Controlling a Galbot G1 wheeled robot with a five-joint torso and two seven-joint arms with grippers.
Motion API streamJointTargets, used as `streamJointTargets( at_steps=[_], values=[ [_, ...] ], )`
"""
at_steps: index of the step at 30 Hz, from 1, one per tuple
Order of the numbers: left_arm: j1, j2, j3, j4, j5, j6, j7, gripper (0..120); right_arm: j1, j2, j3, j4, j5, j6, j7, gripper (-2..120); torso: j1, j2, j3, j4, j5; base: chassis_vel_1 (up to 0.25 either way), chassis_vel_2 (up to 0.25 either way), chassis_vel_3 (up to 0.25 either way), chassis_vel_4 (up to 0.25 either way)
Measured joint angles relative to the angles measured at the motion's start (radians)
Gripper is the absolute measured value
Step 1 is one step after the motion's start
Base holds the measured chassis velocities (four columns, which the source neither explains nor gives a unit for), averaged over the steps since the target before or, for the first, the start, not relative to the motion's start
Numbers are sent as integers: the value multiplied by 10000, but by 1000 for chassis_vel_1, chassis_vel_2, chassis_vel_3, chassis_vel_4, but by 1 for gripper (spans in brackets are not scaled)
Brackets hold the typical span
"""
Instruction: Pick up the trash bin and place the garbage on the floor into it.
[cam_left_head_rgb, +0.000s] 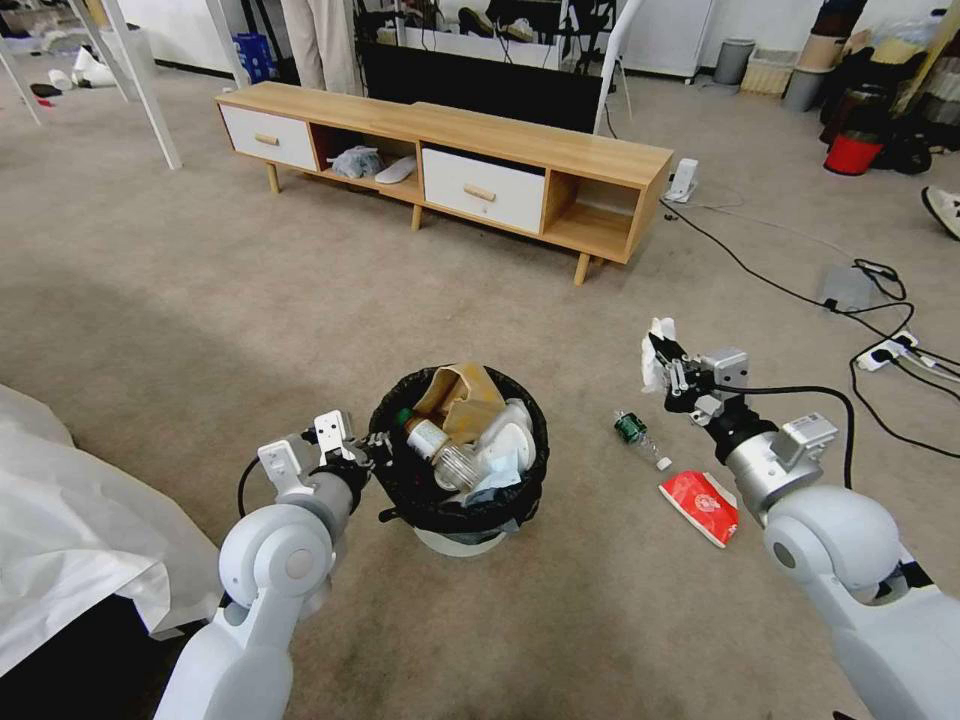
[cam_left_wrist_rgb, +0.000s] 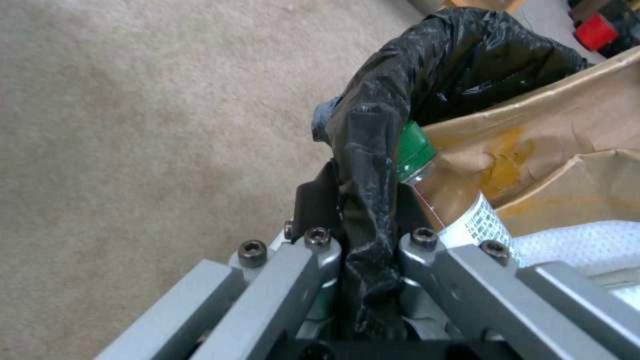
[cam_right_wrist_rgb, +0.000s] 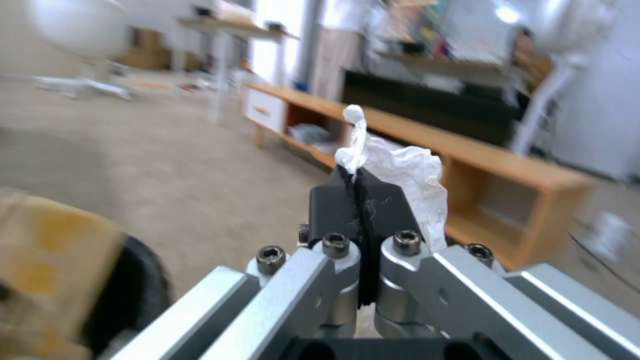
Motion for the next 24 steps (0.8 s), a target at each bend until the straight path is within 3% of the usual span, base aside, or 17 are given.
streamJointTargets(
  at_steps=[6, 9, 12, 17, 24],
  values=[
    [-87, -22, 412, 139, -41, 1, -8, 4, 69, -282, 52, -202, 33, 1148, -1670, 0, 0, 0, 0, 0, 1, 0, 0, 0, 0],
    [-104, -26, 542, 156, -62, 2, -12, 4, 43, -380, 48, -224, 65, 1379, -1984, 0, 0, 0, 0, -2, 0, 0, 0, 0, 0],
    [-194, -30, 991, 180, -162, 2, -45, 4, -1, -675, -77, -322, 92, 2050, -3054, 0, 0, 0, 0, -1, 1, 0, 0, 0, 0],
    [-368, 18, 1390, 346, -308, -16, -89, 4, 174, -860, -313, -427, 82, 2343, -3808, 0, 0, 0, 0, 0, 1, 0, 0, 0, 0],
    [-589, 8, 1521, 481, -581, -38, -155, 4, 337, -1284, -829, -606, 135, 2497, -4541, 0, 0, -1, 0, -1, 0, 0, 0, 0, 0]
  ],
)
